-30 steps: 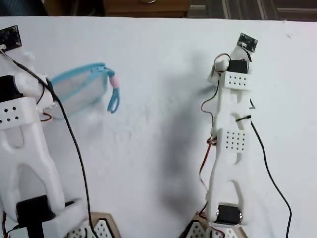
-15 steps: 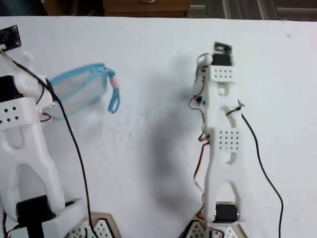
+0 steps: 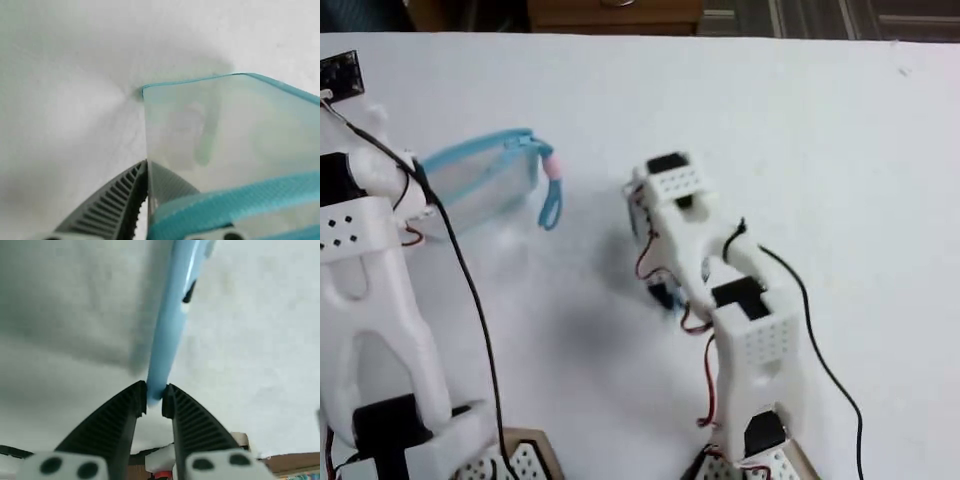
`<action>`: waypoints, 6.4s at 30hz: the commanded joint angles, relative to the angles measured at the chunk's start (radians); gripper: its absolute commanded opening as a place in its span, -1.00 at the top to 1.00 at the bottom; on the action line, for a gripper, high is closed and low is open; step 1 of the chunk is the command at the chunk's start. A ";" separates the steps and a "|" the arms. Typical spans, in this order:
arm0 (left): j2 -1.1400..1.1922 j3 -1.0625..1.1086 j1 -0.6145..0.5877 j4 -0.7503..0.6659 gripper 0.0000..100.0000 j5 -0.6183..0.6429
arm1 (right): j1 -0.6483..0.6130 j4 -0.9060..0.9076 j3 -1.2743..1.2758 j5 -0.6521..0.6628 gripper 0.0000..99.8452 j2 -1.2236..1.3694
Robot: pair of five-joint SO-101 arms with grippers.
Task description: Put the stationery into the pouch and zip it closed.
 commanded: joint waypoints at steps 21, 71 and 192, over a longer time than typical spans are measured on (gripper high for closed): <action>-0.044 -0.011 -0.005 -0.006 0.95 -0.005 | 0.001 -0.061 -0.206 -0.002 0.45 -0.062; -0.044 -0.012 -0.002 -0.006 0.95 -0.005 | -0.074 -0.173 -1.386 -0.072 0.97 -0.180; -0.042 -0.011 -0.005 -0.006 0.95 -0.005 | -0.185 -0.349 0.388 0.199 0.87 -0.863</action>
